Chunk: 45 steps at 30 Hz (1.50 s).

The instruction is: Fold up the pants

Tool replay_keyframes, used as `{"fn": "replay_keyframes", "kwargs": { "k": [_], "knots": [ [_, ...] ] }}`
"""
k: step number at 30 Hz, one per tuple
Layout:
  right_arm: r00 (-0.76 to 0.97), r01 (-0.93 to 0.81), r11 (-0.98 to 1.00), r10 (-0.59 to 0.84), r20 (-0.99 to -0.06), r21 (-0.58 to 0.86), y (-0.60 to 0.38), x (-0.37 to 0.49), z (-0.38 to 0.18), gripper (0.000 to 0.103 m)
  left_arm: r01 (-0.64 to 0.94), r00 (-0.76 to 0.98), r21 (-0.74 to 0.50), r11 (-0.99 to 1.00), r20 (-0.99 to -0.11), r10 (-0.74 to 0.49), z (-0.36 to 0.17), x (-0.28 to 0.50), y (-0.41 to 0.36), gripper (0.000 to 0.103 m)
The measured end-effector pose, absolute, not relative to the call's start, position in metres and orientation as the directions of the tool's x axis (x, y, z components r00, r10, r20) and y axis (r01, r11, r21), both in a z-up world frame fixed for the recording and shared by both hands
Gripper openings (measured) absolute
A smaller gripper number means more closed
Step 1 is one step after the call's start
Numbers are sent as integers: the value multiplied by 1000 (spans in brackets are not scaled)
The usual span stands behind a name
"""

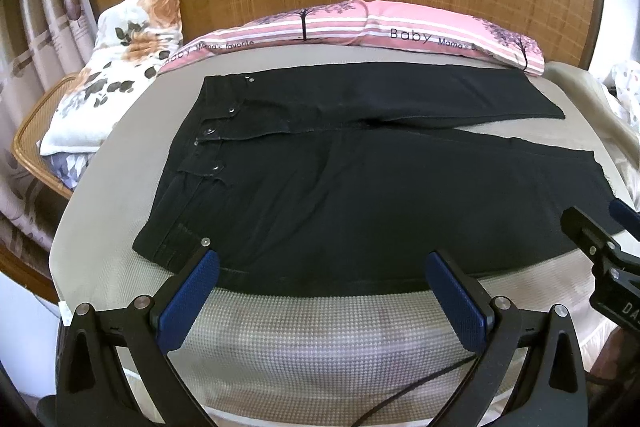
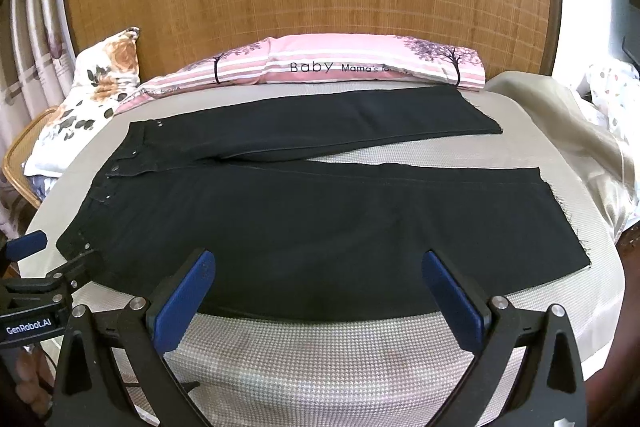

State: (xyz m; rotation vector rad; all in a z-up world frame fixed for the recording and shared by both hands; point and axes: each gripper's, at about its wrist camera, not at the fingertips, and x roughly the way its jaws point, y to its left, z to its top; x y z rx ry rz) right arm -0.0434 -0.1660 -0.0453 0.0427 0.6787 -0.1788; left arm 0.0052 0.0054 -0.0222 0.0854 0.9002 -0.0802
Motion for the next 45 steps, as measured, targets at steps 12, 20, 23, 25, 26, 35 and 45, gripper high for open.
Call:
{"fn": "replay_keyframes", "kwargs": {
  "k": [12,20,23,25,26,35,45],
  "knots": [
    [756,185,983,-152,-637,-14,-168,-41,-48,103,98,605,44,994,-796,-25,-25,7,7,102],
    [756,185,983,-151,-637,-13,-168,-41,-49,103,96,598,41,995,-801,-24,-27,9,9,102],
    [756,188,982,-155,-637,-16,-169,-42,-50,103,95,596,41,995,-803,-24,-27,9,9,102],
    [755,186,982,-153,-637,-15,-169,-42,-50,103,95,596,41,995,-803,-24,-27,9,9,102],
    [755,186,982,-152,-638,-13,-169,-42,-50,103,95,596,41,995,-802,-24,-27,9,9,102],
    [754,187,982,-152,-639,-13,-169,-41,-49,103,95,594,39,995,-804,-26,-29,9,10,102],
    [733,203,979,-147,-664,7,-175,-37,-59,103,75,578,20,997,-815,-27,-34,18,18,102]
  ]
}}
